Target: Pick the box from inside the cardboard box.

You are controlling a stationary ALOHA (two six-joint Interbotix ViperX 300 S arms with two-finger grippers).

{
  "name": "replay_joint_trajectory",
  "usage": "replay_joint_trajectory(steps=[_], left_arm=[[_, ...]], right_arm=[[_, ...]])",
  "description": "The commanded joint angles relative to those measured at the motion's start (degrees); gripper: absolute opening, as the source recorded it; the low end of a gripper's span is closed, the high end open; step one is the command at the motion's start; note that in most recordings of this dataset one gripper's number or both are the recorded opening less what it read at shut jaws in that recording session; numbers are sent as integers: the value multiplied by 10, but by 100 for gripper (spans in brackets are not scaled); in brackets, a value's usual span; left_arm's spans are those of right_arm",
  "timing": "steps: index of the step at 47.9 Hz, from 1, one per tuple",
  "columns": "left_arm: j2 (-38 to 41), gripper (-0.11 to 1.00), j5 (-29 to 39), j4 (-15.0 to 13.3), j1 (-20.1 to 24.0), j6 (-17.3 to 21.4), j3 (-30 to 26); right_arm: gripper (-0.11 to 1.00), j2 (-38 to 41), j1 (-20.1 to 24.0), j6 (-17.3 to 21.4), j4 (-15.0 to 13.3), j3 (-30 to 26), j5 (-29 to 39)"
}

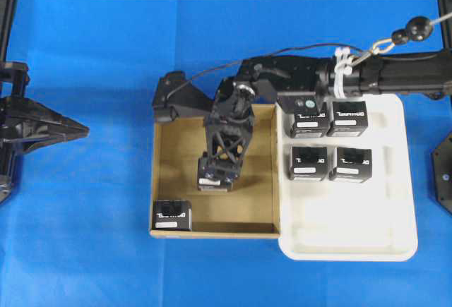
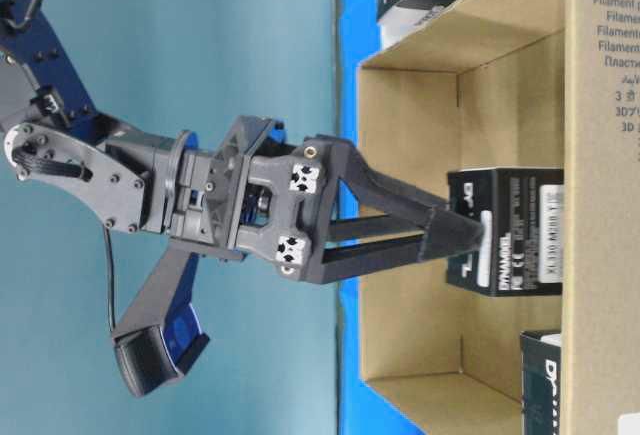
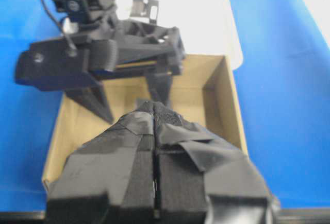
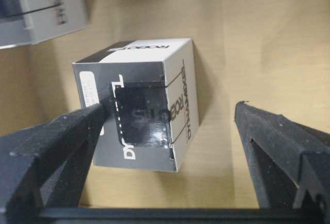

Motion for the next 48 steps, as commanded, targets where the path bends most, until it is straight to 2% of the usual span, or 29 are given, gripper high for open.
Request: replay_joint_trajectory(steps=[1, 17, 30, 35, 48], left_arm=[[4, -7, -2, 1, 2, -1, -15], [4, -7, -2, 1, 3, 0, -15], [-1, -7, -3, 2, 4, 0, -18], [-6, -7, -3, 1, 4, 0, -18], [-10, -7, -2, 2, 4, 0, -18]], right_arm=[[100, 6, -11, -4, -8, 0, -3], [100, 8, -22, -19, -12, -9, 1], [100, -4, 1, -7, -4, -34, 14], [100, -20, 4, 3, -4, -54, 43], [100, -84, 1, 9, -10, -131, 185]])
